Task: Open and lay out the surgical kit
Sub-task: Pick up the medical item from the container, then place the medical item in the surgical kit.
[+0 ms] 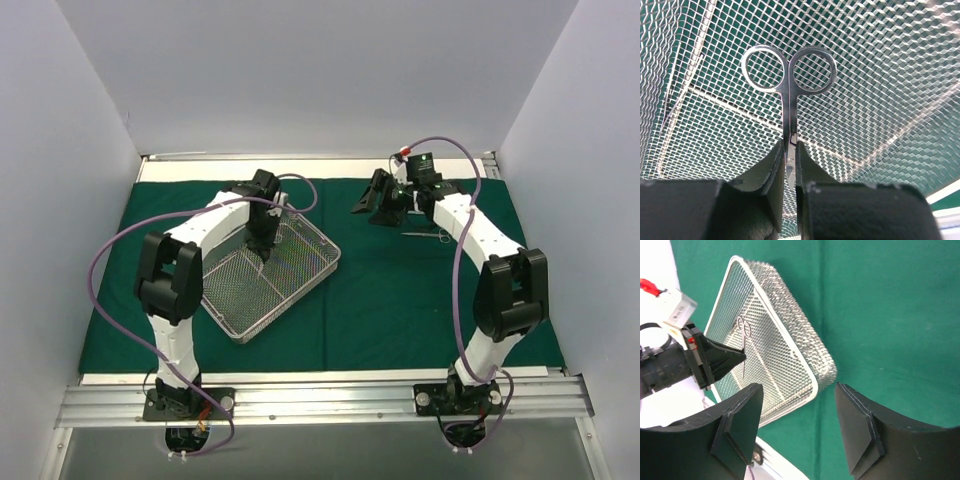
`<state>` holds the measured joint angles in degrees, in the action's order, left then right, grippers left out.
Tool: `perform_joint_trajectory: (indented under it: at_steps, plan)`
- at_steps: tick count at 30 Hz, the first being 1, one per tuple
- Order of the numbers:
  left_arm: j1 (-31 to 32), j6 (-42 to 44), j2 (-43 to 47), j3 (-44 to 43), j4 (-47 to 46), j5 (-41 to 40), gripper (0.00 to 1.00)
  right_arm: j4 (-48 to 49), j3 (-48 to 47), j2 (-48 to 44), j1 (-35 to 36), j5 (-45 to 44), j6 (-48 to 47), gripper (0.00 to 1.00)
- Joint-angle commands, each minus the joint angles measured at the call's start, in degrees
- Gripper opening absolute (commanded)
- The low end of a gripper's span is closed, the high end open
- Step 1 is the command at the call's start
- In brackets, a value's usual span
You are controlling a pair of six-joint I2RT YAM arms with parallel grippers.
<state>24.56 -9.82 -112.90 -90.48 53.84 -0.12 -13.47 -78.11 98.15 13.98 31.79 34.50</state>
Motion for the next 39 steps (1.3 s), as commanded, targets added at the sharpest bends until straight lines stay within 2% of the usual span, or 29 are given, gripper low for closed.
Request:
perform_joint_trajectory:
  at_steps: [1, 11, 23, 39]
  plan:
    - [-0.12, 0.77, 4.62, -3.12, 0.74, 2.75, 0.02, 2.22, -3.45, 2.03, 1.40, 3.62, 1.88, 0.60]
    - [0.32, -0.28, 6.91, -7.34, 0.74, 7.15, 0.02, 6.71, -10.92, 10.39, 7.55, 8.72, 8.39, 0.65]
    - [1.37, -1.34, 7.35, -9.90, 1.35, 10.05, 0.02, 8.29, -16.64, 16.28, 12.56, 9.43, 11.11, 0.64]
    - [2.16, -1.43, 8.14, -10.77, 1.53, 11.55, 0.02, 11.72, -17.69, 20.59, 13.27, 10.84, 14.19, 0.52]
